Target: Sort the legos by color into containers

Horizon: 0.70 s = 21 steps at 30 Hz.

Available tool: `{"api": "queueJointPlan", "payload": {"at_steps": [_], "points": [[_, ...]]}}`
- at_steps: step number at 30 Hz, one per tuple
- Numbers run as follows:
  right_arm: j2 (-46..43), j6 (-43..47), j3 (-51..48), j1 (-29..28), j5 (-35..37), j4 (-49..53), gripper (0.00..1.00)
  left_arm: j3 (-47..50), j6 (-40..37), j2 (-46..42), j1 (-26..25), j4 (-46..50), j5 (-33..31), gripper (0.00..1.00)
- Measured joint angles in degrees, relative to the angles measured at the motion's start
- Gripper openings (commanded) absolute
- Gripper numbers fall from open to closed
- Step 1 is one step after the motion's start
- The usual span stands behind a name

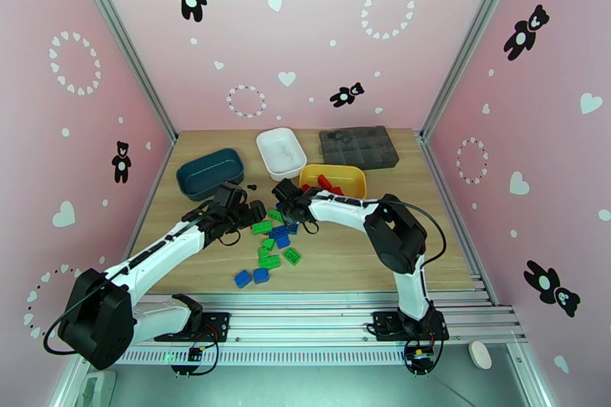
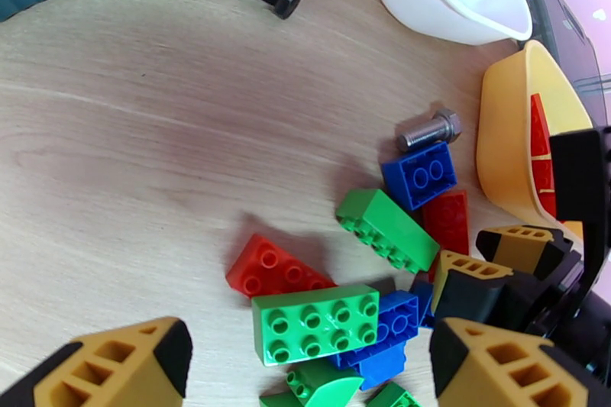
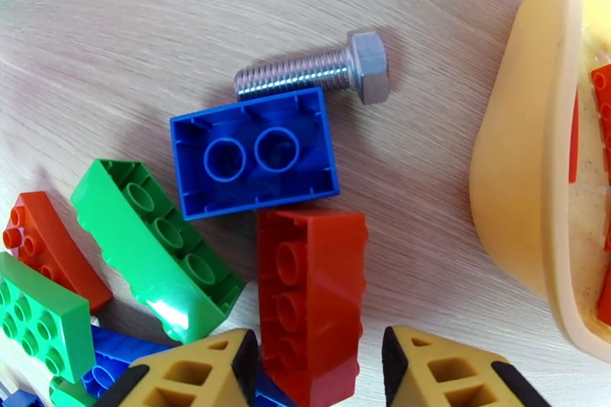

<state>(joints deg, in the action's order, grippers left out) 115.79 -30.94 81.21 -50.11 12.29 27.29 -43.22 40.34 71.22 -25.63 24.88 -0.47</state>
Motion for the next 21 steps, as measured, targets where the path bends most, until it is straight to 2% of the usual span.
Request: {"api": "queueJointPlan", "payload": {"at_steps": [11,21], "points": [[2.6,0.0,0.3,0.6,-1.2,-0.1,0.43,0.0,0.0,0.0,0.0,0.0,0.0,0.88],[2.5,-0.1,0.3,0.6,-1.4,-0.9,0.28,0.0,0.3,0.0,0.0,-0.1,0.5,0.88]]}}
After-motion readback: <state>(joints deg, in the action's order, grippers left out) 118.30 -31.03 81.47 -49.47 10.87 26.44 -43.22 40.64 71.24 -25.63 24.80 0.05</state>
